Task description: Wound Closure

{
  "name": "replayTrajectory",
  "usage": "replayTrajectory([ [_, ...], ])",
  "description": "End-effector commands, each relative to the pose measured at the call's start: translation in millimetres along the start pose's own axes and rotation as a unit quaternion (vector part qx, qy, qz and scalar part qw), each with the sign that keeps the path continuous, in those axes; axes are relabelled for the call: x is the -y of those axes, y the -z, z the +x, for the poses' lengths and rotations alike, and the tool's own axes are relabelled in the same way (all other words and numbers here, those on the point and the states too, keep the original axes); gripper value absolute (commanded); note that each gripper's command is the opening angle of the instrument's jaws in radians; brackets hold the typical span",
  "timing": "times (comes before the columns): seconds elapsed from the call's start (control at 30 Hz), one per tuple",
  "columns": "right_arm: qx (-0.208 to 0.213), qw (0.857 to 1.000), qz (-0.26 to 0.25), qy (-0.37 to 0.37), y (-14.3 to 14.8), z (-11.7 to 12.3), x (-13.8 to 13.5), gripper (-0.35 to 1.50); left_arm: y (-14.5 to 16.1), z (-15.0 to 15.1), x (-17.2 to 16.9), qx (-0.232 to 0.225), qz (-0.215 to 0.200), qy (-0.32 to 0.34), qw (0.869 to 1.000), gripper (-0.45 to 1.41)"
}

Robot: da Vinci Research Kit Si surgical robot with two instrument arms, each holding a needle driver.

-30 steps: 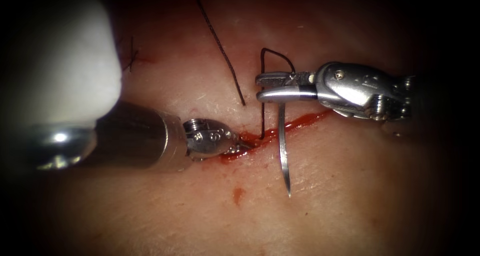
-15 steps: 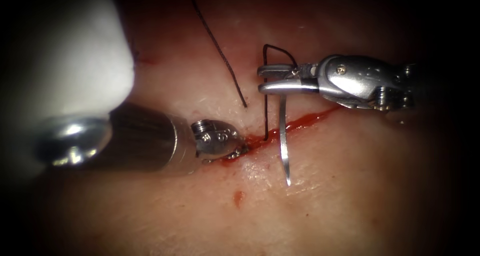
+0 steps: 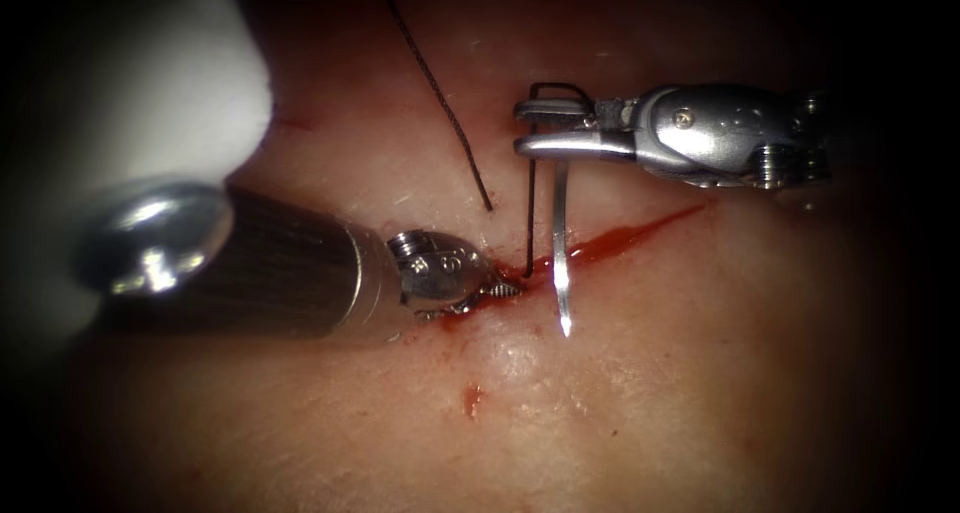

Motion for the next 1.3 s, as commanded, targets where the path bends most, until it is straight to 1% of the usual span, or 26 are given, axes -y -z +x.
replayTrajectory([
  [0.03,-0.002,1.000,0.000,0.014,-1.0,-0.8,-0.5,-0.35,-1.1,-0.6,-0.2,0.000,-0.001,0.000,1.000,0.77],
  [0.2,0.000,0.998,0.001,0.062,-1.3,-0.9,-1.1,-0.35,-1.0,-0.9,-0.7,-0.006,-0.002,-0.001,1.000,0.77],
  [0.3,0.000,0.995,0.006,0.097,-1.6,-1.0,-1.2,-0.35,-1.1,-1.0,-0.9,-0.007,-0.003,-0.001,1.000,0.74],
  [0.53,-0.002,0.990,0.024,0.142,-2.1,-1.8,-0.4,-0.35,-0.8,-1.2,-0.9,-0.009,-0.002,-0.003,1.000,0.71],
  [0.73,-0.003,0.988,0.033,0.151,-2.4,-2.9,0.8,-0.35,-0.6,-1.4,-1.0,-0.009,0.000,-0.003,1.000,0.67],
  [0.97,-0.006,0.988,0.040,0.152,-2.5,-2.9,1.4,-0.35,-0.6,-1.6,-1.0,-0.009,0.001,-0.004,1.000,0.66],
  [1.17,0.002,0.987,0.048,0.156,-2.6,-3.9,2.1,-0.35,-0.4,-1.8,-1.0,-0.009,0.000,-0.005,1.000,0.62],
  [1.3,0.000,0.987,0.053,0.151,-2.5,-4.0,2.5,-0.35,-0.3,-2.0,-1.0,-0.008,-0.001,-0.006,1.000,0.62],
])
